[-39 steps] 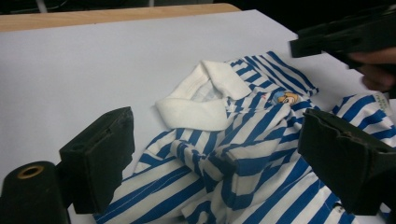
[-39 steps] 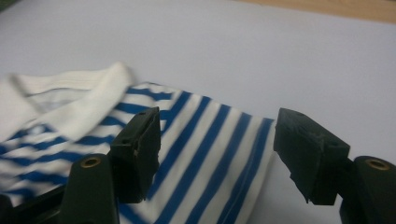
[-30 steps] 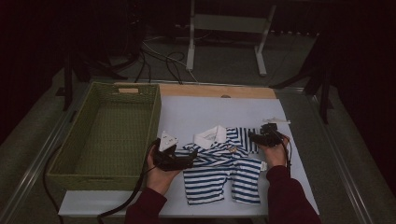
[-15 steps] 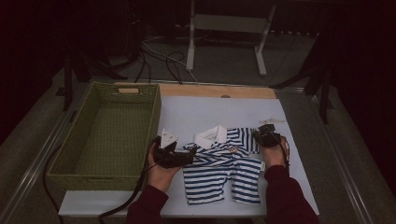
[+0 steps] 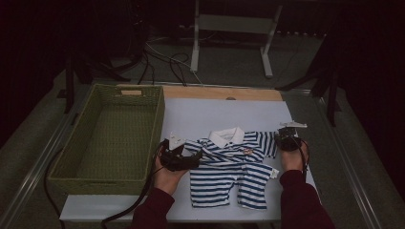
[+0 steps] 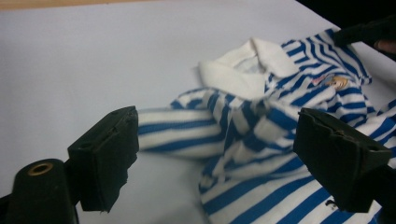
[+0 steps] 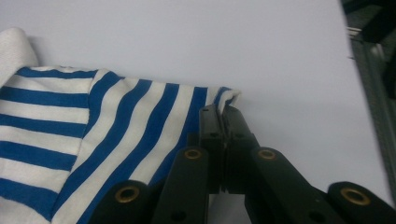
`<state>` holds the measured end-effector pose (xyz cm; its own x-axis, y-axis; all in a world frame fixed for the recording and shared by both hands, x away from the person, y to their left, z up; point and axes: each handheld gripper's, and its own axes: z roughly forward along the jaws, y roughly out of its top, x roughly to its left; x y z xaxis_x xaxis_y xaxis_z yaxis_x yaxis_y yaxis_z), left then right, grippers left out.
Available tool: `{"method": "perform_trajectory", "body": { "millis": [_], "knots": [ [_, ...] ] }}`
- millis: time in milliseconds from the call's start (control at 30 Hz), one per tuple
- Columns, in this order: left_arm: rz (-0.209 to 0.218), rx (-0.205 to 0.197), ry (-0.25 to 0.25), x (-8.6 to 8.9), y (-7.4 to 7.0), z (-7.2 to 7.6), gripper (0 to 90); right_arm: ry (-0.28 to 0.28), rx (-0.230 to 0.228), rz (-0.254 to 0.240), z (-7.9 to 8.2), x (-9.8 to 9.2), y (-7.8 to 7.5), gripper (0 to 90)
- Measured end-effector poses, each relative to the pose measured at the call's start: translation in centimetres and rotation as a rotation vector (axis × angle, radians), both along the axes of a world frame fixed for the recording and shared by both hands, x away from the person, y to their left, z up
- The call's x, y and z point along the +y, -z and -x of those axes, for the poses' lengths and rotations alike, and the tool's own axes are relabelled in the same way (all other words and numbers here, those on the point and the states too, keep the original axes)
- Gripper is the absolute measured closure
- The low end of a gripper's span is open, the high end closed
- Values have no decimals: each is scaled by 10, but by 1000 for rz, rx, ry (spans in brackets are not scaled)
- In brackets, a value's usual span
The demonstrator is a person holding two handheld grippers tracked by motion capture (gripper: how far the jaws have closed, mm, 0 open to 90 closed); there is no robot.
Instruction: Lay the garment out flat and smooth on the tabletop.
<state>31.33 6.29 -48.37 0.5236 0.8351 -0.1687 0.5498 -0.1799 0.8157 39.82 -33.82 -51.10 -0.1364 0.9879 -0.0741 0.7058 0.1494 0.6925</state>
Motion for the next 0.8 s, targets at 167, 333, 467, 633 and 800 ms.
{"method": "perform_trajectory", "body": {
  "millis": [167,333,467,633,800],
  "knots": [
    [6,8,9,-1,2,-1,155,43,-5,6,2,-3,-2,872],
    [7,3,16,-3,3,-3,168,-72,-52,-93,8,10,-11,468],
    [21,0,-1,-6,-1,-9,180,-191,-66,-133,18,33,-19,386],
    [36,-19,-10,-15,-13,-22,197,-328,-58,-135,28,64,-23,376],
    [30,10,-18,-28,-18,-46,253,-389,-50,-137,34,80,-22,377]
  ]
}}
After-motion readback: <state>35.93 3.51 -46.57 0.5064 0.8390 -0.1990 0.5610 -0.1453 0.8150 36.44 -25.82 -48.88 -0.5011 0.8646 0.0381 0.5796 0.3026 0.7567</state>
